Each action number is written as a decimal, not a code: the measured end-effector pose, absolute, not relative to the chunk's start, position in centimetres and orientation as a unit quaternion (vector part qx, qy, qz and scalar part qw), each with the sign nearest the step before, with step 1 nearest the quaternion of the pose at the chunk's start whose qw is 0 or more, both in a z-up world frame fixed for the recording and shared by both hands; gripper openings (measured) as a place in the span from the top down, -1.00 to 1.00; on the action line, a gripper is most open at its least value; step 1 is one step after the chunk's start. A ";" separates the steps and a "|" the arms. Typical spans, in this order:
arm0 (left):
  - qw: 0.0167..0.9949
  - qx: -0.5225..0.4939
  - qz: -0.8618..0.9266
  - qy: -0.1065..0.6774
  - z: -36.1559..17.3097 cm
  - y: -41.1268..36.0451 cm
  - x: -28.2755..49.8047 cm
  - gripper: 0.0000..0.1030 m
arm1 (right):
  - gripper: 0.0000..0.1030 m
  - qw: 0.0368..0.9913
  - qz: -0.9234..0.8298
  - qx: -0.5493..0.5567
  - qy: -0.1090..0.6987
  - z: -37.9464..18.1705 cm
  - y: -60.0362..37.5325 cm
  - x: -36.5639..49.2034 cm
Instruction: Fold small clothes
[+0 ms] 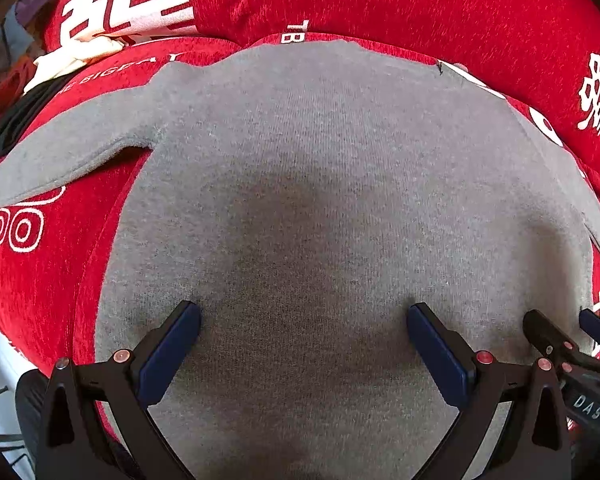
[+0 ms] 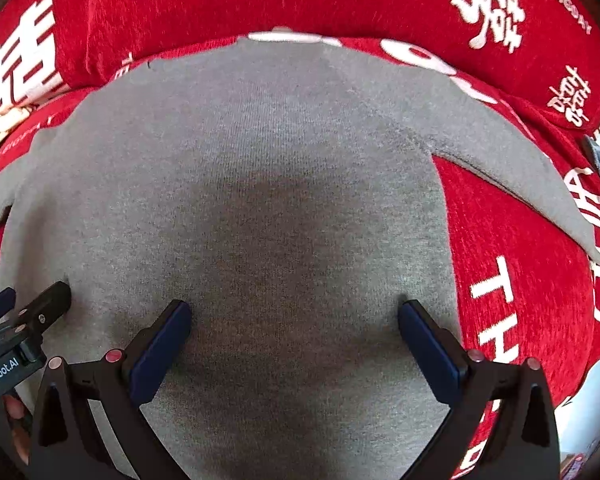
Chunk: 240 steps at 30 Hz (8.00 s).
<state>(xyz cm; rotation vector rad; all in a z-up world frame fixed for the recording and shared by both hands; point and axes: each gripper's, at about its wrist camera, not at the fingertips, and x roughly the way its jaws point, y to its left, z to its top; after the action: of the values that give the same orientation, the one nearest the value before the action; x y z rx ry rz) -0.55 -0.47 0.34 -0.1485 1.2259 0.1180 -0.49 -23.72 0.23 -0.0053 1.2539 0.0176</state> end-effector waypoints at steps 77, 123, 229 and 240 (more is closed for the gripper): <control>0.813 0.034 -0.037 0.580 1.7 -23.4 13.9 -1.00 | -0.42 0.844 -0.129 0.366 0.372 -1.6 -66.8 -1.0; 0.814 -0.203 0.051 0.542 2.1 5.2 5.4 -1.00 | 0.89 0.937 0.105 0.012 0.332 13.4 -20.6 6.7; 0.859 0.023 -0.064 0.508 3.9 0.0 -5.5 -1.00 | -0.80 0.857 0.179 -0.151 0.460 4.9 -23.7 -10.8; 0.839 0.019 -0.062 0.541 0.0 1.6 -9.3 -1.00 | -0.89 0.835 0.232 -0.181 0.465 0.5 -20.9 -12.4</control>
<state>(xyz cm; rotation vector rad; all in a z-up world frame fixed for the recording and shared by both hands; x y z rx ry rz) -9.31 1.60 0.03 0.0405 1.1440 -0.1309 -12.36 -20.86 0.48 -0.3839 0.9848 0.4920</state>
